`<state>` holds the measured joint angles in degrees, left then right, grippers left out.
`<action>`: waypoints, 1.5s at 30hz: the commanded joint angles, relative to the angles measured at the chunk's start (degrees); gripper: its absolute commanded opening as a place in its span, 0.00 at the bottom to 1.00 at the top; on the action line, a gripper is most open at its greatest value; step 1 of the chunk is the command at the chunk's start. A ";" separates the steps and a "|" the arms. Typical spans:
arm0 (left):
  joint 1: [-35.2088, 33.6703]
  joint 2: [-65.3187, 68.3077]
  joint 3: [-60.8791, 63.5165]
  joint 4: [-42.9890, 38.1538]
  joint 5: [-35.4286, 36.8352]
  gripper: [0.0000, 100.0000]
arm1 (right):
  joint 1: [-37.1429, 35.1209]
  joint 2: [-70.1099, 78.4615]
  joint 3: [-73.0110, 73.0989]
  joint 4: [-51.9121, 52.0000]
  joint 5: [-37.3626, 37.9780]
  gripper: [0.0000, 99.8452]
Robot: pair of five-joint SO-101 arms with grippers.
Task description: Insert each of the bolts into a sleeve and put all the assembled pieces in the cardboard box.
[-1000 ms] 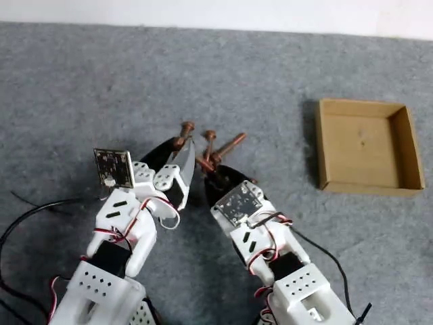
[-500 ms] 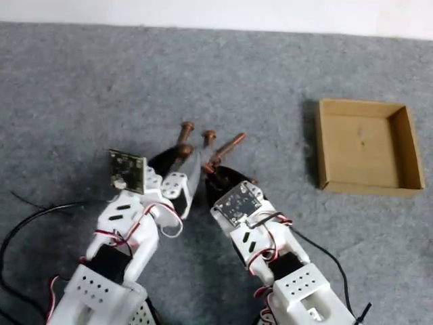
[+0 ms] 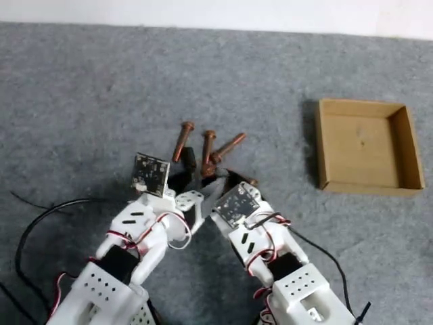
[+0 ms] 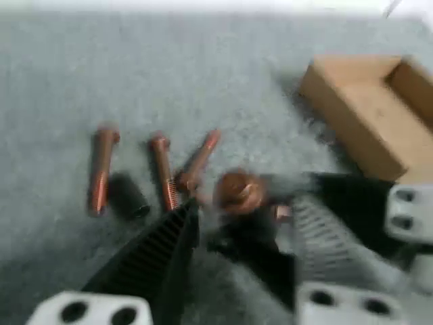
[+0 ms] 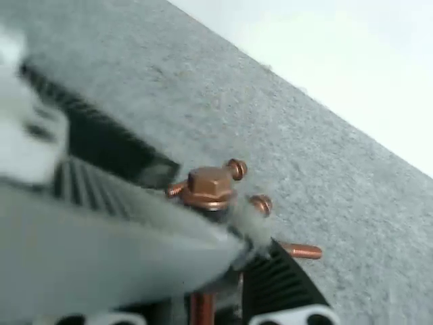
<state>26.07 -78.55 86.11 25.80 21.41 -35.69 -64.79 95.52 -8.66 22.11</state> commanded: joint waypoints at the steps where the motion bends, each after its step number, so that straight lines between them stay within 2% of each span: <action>1: -2.68 -0.75 -0.66 0.70 7.56 0.52 | -0.22 -1.27 3.38 -0.31 0.44 0.00; 8: -25.71 -0.75 -1.45 -8.53 28.13 0.40 | 4.18 -1.27 3.12 -0.31 0.18 0.00; 11: -29.85 -0.75 -1.45 -9.58 29.71 0.32 | 5.58 -1.27 3.12 -0.31 0.18 0.00; 15: -30.73 -0.75 -0.31 -9.49 28.66 0.19 | 9.63 -1.27 3.12 -0.31 -0.35 0.00; 19: -30.55 -0.75 0.57 -9.49 20.84 0.06 | 15.60 -1.27 2.86 -0.31 -12.40 0.00; 21: -30.55 -0.75 1.19 -9.58 17.93 0.00 | 19.12 -0.92 1.36 -0.04 -14.24 0.00; 25: -30.46 -0.75 2.68 -9.58 15.03 0.01 | 28.70 -0.84 -5.14 6.29 -15.21 0.00; 29: -30.46 -0.75 3.12 -9.58 14.68 0.01 | 38.37 3.74 -18.59 14.29 -22.33 0.00; 36: -30.46 -0.66 3.12 -9.58 14.68 0.01 | 47.25 37.32 -49.63 17.10 -23.30 0.00; 41: -30.46 -0.75 3.12 -9.58 14.68 0.01 | 51.21 59.21 -66.77 18.07 -23.30 0.01; 45: -30.46 -0.66 3.30 -9.58 14.77 0.01 | 53.05 69.58 -75.03 27.91 -23.30 0.04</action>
<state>-4.09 -78.64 89.71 17.54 36.53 15.82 -0.09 28.97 13.14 -0.57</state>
